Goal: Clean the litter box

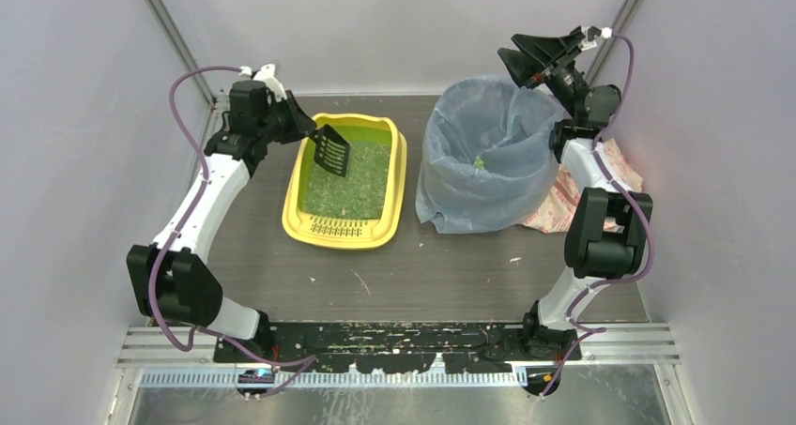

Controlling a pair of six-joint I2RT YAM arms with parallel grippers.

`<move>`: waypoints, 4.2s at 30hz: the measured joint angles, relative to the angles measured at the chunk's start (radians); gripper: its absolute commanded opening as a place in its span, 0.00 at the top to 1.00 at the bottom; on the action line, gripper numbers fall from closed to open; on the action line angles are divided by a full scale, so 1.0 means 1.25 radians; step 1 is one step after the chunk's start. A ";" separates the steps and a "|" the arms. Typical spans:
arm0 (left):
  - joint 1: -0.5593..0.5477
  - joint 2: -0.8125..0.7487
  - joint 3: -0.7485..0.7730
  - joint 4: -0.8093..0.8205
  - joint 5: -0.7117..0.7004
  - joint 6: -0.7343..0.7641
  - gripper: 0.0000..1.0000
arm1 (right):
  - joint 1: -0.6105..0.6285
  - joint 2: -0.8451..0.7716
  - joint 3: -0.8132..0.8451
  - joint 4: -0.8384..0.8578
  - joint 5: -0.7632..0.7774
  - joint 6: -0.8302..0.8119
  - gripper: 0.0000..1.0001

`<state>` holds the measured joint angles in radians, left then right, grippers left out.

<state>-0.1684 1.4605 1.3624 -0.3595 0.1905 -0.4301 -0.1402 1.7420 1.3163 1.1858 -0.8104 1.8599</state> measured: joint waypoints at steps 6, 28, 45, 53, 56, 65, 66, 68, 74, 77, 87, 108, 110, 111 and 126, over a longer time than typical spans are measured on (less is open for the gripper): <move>-0.007 0.014 -0.044 0.017 -0.013 0.006 1.00 | 0.001 0.006 0.011 0.013 -0.004 0.005 0.34; -0.127 0.111 -0.146 0.145 0.006 -0.076 1.00 | 0.007 0.016 0.089 0.108 -0.017 0.066 0.34; -0.123 0.112 -0.044 0.032 -0.015 0.023 1.00 | 0.007 0.016 0.089 0.133 -0.017 0.086 0.34; -0.119 0.112 -0.045 0.025 0.053 -0.063 1.00 | 0.007 0.016 0.087 0.140 -0.015 0.089 0.34; -0.120 0.112 -0.038 0.030 0.074 -0.113 1.00 | 0.007 0.016 0.081 0.142 -0.014 0.089 0.34; -0.151 0.112 -0.025 0.044 0.081 -0.159 1.00 | 0.007 0.016 0.078 0.144 -0.012 0.089 0.34; -0.160 0.112 -0.032 0.045 0.074 -0.159 1.00 | 0.007 0.016 0.078 0.144 -0.012 0.089 0.34; -0.173 0.112 -0.044 0.044 0.057 -0.157 1.00 | 0.007 0.016 0.078 0.145 -0.012 0.089 0.34; -0.211 0.115 -0.060 0.042 -0.016 -0.136 1.00 | 0.007 0.016 0.074 0.146 -0.011 0.089 0.34; -0.229 0.115 -0.059 0.037 -0.063 -0.109 1.00 | 0.007 0.017 0.074 0.146 -0.011 0.090 0.34; -0.273 0.139 -0.059 -0.002 -0.166 -0.043 1.00 | 0.007 0.024 0.073 0.148 -0.009 0.094 0.34; -0.169 0.150 -0.001 -0.083 -0.209 0.040 1.00 | 0.007 0.025 0.065 0.153 -0.009 0.096 0.34; -0.161 0.163 0.029 -0.102 -0.210 0.055 1.00 | 0.007 0.025 0.062 0.152 -0.009 0.096 0.34; -0.158 0.171 0.049 -0.112 -0.210 0.062 1.00 | 0.007 0.025 0.061 0.152 -0.009 0.096 0.34; -0.148 0.181 0.236 -0.155 -0.154 0.060 1.00 | 0.007 0.027 0.060 0.152 -0.009 0.096 0.34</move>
<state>-0.3534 1.6867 1.6577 -0.5533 -0.0021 -0.3557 -0.1318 1.7756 1.3911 1.3762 -0.8211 1.9793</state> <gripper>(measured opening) 0.156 0.658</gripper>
